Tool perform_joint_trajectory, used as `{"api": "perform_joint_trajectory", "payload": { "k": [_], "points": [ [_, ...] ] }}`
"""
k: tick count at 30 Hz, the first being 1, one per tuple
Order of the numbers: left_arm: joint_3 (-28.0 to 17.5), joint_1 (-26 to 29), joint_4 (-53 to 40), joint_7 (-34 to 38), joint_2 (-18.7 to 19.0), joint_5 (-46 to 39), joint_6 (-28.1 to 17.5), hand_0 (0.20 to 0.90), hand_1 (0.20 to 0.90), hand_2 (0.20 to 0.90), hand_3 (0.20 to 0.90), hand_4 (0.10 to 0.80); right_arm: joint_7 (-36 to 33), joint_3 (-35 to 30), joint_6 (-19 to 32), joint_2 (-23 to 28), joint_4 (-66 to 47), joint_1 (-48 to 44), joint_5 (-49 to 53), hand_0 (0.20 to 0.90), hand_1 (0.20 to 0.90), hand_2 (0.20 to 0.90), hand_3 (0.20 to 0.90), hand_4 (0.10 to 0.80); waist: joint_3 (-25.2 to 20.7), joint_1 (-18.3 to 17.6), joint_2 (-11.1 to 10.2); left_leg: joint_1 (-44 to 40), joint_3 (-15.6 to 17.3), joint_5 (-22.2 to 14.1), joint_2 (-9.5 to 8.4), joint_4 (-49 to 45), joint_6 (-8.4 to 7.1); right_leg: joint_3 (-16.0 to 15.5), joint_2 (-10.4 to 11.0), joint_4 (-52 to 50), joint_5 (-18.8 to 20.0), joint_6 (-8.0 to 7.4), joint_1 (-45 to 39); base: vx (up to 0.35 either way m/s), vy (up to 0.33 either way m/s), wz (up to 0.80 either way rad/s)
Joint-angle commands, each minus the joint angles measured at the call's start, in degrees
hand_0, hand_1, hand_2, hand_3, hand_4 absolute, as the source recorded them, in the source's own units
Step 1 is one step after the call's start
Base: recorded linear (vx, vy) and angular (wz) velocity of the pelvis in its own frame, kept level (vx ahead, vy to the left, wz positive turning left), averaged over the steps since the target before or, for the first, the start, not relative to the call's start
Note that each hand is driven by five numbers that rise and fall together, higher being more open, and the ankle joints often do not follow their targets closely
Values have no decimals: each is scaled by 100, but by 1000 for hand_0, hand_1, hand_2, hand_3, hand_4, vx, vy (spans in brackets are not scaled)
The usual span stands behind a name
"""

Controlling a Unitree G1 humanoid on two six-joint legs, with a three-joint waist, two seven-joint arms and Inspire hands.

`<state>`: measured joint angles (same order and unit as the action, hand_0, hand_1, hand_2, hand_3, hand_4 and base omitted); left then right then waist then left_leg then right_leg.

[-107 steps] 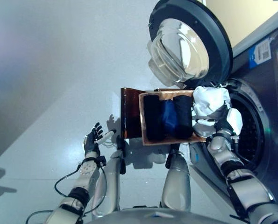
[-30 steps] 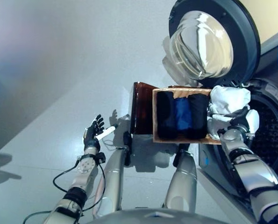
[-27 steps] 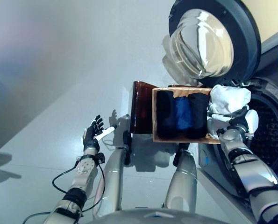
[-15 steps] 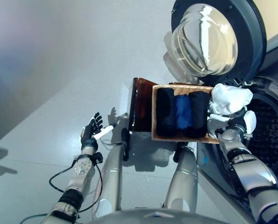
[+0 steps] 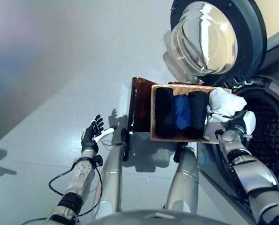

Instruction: Pick up the clothes and place them into the washing machine

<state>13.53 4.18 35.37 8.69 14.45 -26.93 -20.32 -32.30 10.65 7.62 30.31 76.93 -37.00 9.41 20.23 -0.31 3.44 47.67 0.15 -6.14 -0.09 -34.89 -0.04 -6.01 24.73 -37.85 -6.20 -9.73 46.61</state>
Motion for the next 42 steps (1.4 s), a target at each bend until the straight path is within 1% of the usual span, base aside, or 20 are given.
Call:
{"api": "perform_joint_trajectory", "payload": {
  "k": [1, 2, 3, 4, 5, 6, 7, 8, 9, 12, 15, 17, 19, 22, 27, 33, 34, 38, 41, 42],
  "points": [
    [-375, -171, -454, 61, 213, 23, -382, 900, 900, 900, 900, 800, -31, -280, 376, 119, -193, 406, 420, 200, 200, 200, 200, 300, -239, 45, 37, -501, -64, -579, 204, 1, -294, 197, -42, 533, 851, 132, -22, 47, -7, 0],
    [-394, -145, -422, 84, 213, 3, -403, 900, 900, 900, 900, 800, 8, -513, 568, 68, -346, 496, 817, 200, 200, 200, 200, 300, -235, 18, 25, -533, -56, -575, 212, 42, -298, 199, -43, 581, 867, 122, -43, 33, 1, 1],
    [-388, -144, -420, 83, 216, 2, -405, 900, 900, 900, 900, 800, 9, -519, 568, 68, -351, 505, 819, 200, 200, 200, 200, 300, -233, 25, 22, -540, -53, -575, 213, 45, -298, 200, -45, 583, 868, 122, -48, 0, 0, 0],
    [-446, -139, -400, 128, 206, -70, -441, 900, 900, 900, 900, 800, 170, -984, 997, -85, -771, 718, 1671, 200, 200, 200, 200, 300, -227, -44, -1, -576, -29, -584, 230, 89, -298, 212, -58, 625, 885, 107, -72, 0, 0, 0],
    [-460, -145, -442, 140, 210, -65, -461, 900, 900, 900, 900, 800, 304, -1292, 1251, -176, -960, 825, 2245, 200, 200, 200, 200, 300, -219, -81, -3, -575, -20, -598, 235, 84, -295, 217, -61, 624, 886, 102, -61, 14, 16, -4],
    [-450, -148, -443, 141, 216, -65, -460, 900, 900, 900, 900, 800, 316, -1301, 1255, -175, -961, 839, 2256, 200, 200, 200, 200, 300, -224, -69, -8, -575, -17, -603, 237, 80, -295, 222, -63, 620, 883, 102, -58, 14, 16, -5],
    [-496, -174, -466, 170, 179, -99, -465, 900, 900, 900, 900, 800, 451, -1794, 1658, -380, -1155, 987, 3139, 200, 200, 200, 200, 300, -221, -144, 0, -574, -12, -639, 240, 65, -288, 245, -72, 614, 868, 95, -38, 21, 13, -5],
    [-503, -165, -417, 179, 161, -112, -475, 900, 900, 900, 900, 800, 624, -1990, 1851, -503, -1217, 1035, 3587, 200, 200, 200, 200, 300, -225, -168, 4, -567, -1, -656, 245, 50, -286, 258, -75, 604, 855, 92, -23, 20, 13, -3],
    [-497, -163, -412, 177, 167, -114, -478, 900, 900, 900, 900, 800, 654, -1994, 1860, -499, -1204, 1041, 3614, 200, 200, 200, 200, 300, -229, -160, -2, -564, 2, -659, 246, 45, -286, 263, -76, 600, 852, 92, -18, 0, 0, 0],
    [-461, -115, -277, 191, 64, -184, -476, 900, 900, 900, 900, 800, 1077, -2593, 2348, -898, -1542, 1136, 4959, 200, 200, 200, 200, 300, -245, -242, 23, -586, 17, -708, 247, 44, -283, 288, -95, 589, 822, 82, -6, 33, 12, -5],
    [-404, -107, -227, 156, -24, -345, -482, 900, 900, 900, 900, 800, 1457, -2931, 2633, -1223, -1881, 1153, 5874, 200, 200, 200, 200, 300, -262, -287, 50, -615, 44, -733, 254, 44, -290, 295, -91, 598, 806, 65, -33, 42, 0, -8],
    [-362, -102, -195, 141, -36, -384, -477, 900, 900, 900, 900, 800, 1561, -3044, 2732, -1305, -1914, 1163, 6108, 200, 200, 200, 200, 300, -265, -286, 63, -635, 51, -744, 258, 49, -289, 301, -90, 596, 798, 60, -45, 33, 8, -5],
    [-261, -115, -169, 97, -100, -515, -458, 900, 900, 900, 900, 800, 1921, -3469, 3082, -1647, -2135, 1016, 7113, 200, 200, 200, 200, 300, -276, -294, 138, -694, 61, -766, 236, 76, -286, 322, -84, 603, 776, 36, -87, 52, 14, -6],
    [-128, -79, -125, 43, -149, -651, -437, 900, 900, 900, 900, 800, 2164, -3652, 3247, -1758, -2076, 790, 7738, 200, 200, 200, 200, 300, -282, -271, 207, -730, 64, -777, 214, 92, -279, 352, -73, 613, 768, 26, -122, 38, 12, -4],
    [97, 17, -104, -11, -141, -724, -448, 900, 900, 900, 900, 800, 2026, -3660, 3322, -1319, -1715, 212, 7759, 200, 200, 200, 200, 300, -280, -195, 288, -792, 112, -772, 157, 167, -249, 394, -48, 646, 798, 14, -125, 3, 4, -2],
    [318, 46, -68, -67, -19, -604, -349, 900, 900, 900, 900, 800, 1820, -3989, 3456, -645, -1417, -313, 8004, 200, 200, 200, 200, 300, -343, -95, 382, -833, 99, -734, 96, 238, -274, 440, 13, 649, 757, 6, -168, 3, -2, -2],
    [327, 54, -68, -69, -23, -606, -348, 900, 900, 900, 900, 800, 1823, -3994, 3447, -622, -1398, -322, 8008, 200, 200, 200, 200, 300, -342, -88, 387, -835, 100, -731, 94, 244, -275, 440, 16, 649, 756, 6, -166, 14, 1, 5],
    [353, 33, -92, -117, 73, -592, -330, 900, 900, 900, 900, 800, 1570, -4172, 3464, 126, -1206, -624, 7956, 200, 200, 200, 200, 300, -453, -46, 473, -864, 127, -705, 66, 334, -298, 483, 30, 667, 736, 4, -138, 8, 3, 3],
    [357, 3, -137, -120, 100, -597, -324, 900, 900, 900, 900, 800, 1481, -4234, 3510, 442, -1183, -713, 7932, 200, 200, 200, 200, 300, -481, -26, 522, -867, 144, -705, 62, 361, -298, 520, 26, 656, 732, -1, -98, 6, 7, 4],
    [364, -21, -80, -115, 125, -589, -302, 900, 900, 900, 900, 800, 1367, -4267, 3545, 692, -1208, -751, 7836, 200, 200, 200, 200, 300, -500, -35, 554, -865, 155, -700, 59, 366, -302, 546, 28, 626, 723, -4, -59, 0, 0, 0]
  ]
}}
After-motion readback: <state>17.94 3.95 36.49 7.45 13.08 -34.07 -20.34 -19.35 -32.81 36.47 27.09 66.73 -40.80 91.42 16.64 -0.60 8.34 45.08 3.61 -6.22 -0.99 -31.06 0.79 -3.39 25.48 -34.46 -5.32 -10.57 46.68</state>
